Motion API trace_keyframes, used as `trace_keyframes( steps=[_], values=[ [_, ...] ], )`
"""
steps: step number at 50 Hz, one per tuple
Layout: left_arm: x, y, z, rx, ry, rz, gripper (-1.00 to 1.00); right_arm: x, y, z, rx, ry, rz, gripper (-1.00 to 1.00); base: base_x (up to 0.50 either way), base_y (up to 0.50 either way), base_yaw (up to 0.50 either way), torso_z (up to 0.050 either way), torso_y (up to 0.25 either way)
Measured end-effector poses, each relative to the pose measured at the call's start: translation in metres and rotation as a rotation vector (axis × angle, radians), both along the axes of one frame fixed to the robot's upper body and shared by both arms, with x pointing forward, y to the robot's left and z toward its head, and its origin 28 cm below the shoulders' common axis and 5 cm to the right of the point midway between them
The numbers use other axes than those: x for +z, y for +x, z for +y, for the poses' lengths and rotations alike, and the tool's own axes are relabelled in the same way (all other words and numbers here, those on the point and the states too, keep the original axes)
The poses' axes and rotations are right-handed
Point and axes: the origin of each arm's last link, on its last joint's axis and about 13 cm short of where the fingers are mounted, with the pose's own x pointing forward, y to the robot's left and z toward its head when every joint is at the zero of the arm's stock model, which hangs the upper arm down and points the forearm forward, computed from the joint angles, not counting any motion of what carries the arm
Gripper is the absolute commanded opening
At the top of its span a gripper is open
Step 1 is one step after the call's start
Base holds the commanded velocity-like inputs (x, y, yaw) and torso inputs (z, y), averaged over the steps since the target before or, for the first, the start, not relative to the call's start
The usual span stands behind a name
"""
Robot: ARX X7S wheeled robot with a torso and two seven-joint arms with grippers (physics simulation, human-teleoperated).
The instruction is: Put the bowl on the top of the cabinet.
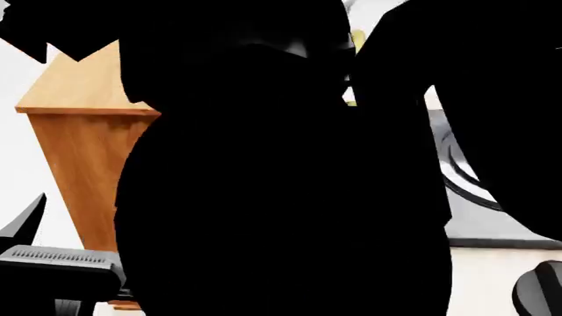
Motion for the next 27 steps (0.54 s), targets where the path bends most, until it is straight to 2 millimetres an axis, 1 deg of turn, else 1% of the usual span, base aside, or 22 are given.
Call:
trace_keyframes(
  steps=[3,7,13,19,24,27],
  values=[
    [0.001,0.0,0.0,0.002,0.0,-0.002,1.0,0.0,-0.011,-0.012,-0.033,0.014,-0.045,1.0,0.0,0.0,0.0,0.0,0.0],
    [0.001,0.0,0.001,0.005,-0.001,-0.004,1.0,-0.007,-0.025,-0.032,-0.088,0.032,-0.111,1.0,0.0,0.0,0.0,0.0,0.0],
    [0.001,0.0,0.001,0.011,-0.001,-0.004,1.0,-0.029,-0.04,-0.061,-0.183,0.07,-0.19,1.0,0.0,0.0,0.0,0.0,0.0],
    [0.002,0.0,0.002,0.019,-0.003,-0.006,1.0,-0.056,-0.043,-0.083,-0.234,0.127,-0.189,1.0,0.0,0.0,0.0,0.0,0.0],
    [0.003,0.0,0.003,0.024,-0.005,-0.008,1.0,-0.087,-0.04,-0.088,-0.191,0.061,-0.116,1.0,0.0,0.0,0.0,0.0,0.0],
    [0.003,0.0,0.003,0.026,-0.005,-0.009,1.0,-0.098,-0.039,-0.093,-0.175,0.083,-0.127,1.0,0.0,0.0,0.0,0.0,0.0]
  ],
)
